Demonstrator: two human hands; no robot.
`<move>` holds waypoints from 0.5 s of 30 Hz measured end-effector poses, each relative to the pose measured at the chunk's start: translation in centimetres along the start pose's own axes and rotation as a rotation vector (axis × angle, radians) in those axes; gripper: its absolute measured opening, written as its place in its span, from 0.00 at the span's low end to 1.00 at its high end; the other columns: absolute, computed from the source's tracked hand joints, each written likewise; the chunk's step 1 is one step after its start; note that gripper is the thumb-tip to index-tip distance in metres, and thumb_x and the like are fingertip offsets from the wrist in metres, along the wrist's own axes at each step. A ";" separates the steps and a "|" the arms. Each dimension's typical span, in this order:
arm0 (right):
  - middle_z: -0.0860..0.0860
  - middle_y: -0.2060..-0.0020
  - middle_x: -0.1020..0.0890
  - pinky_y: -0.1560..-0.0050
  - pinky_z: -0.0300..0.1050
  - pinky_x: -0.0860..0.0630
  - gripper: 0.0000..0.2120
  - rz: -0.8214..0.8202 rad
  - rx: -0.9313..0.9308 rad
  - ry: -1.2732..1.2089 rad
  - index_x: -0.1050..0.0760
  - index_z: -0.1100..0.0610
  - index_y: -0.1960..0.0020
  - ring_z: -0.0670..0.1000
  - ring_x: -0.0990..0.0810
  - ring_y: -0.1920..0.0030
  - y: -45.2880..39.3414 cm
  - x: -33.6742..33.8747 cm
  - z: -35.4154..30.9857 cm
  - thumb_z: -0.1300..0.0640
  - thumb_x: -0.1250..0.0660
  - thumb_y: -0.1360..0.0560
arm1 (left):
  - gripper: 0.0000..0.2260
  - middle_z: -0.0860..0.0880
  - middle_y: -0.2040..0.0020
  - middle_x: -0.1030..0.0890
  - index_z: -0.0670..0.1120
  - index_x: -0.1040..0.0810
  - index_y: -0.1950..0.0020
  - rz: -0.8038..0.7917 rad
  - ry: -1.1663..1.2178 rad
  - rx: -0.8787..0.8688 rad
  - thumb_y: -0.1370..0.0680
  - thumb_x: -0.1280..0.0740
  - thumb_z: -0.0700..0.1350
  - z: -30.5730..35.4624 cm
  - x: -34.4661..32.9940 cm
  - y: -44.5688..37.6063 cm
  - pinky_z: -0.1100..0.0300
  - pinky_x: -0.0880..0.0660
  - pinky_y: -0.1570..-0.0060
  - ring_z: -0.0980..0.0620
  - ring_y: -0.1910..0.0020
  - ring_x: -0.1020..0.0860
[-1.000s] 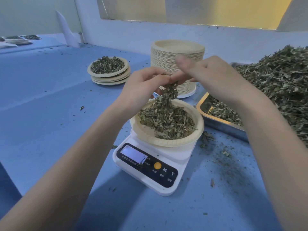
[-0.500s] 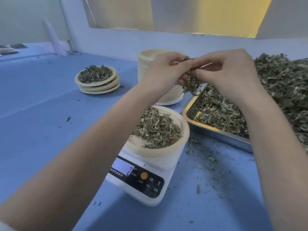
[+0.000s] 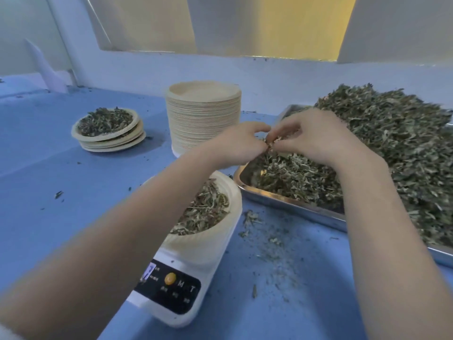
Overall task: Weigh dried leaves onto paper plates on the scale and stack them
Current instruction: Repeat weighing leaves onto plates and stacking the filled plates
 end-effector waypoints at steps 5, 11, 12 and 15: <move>0.42 0.48 0.20 0.47 0.42 0.29 0.22 -0.336 0.083 -0.067 0.24 0.41 0.44 0.44 0.22 0.46 0.3 -2.5 -2.6 0.43 0.24 0.37 | 0.09 0.48 0.45 0.19 0.52 0.21 0.44 0.059 -0.083 -0.029 0.23 0.37 0.44 -1.3 3.2 3.3 0.58 0.26 0.48 0.50 0.44 0.23; 0.38 0.26 0.44 0.27 0.49 0.44 0.65 -0.808 0.025 0.088 0.54 0.34 0.26 0.44 0.45 0.26 1.9 -6.0 -4.3 0.30 0.23 0.56 | 0.10 0.52 0.49 0.20 0.51 0.22 0.43 0.168 -0.071 0.091 0.22 0.37 0.42 -6.5 6.5 8.4 0.60 0.26 0.49 0.51 0.50 0.21; 0.38 0.25 0.46 0.27 0.48 0.44 0.67 -0.830 0.027 0.087 0.57 0.33 0.26 0.44 0.47 0.26 2.0 -6.5 -4.4 0.31 0.22 0.56 | 0.10 0.53 0.47 0.20 0.52 0.22 0.42 0.202 -0.051 0.112 0.22 0.37 0.42 -7.4 6.9 9.2 0.59 0.27 0.46 0.52 0.47 0.22; 0.36 0.25 0.49 0.27 0.48 0.46 0.71 -0.867 0.050 0.083 0.62 0.33 0.27 0.43 0.49 0.25 2.3 -7.9 -5.0 0.33 0.20 0.58 | 0.14 0.55 0.40 0.23 0.52 0.24 0.38 0.338 -0.010 0.155 0.22 0.38 0.43 -9.7 7.7 11.1 0.61 0.33 0.41 0.56 0.39 0.27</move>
Point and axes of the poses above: each hand's wrist, its own y-axis away from the middle knuckle, its own x-axis out of the back of the hand, z = x × y, the point moved 4 cm from there along -y, towards the middle knuckle
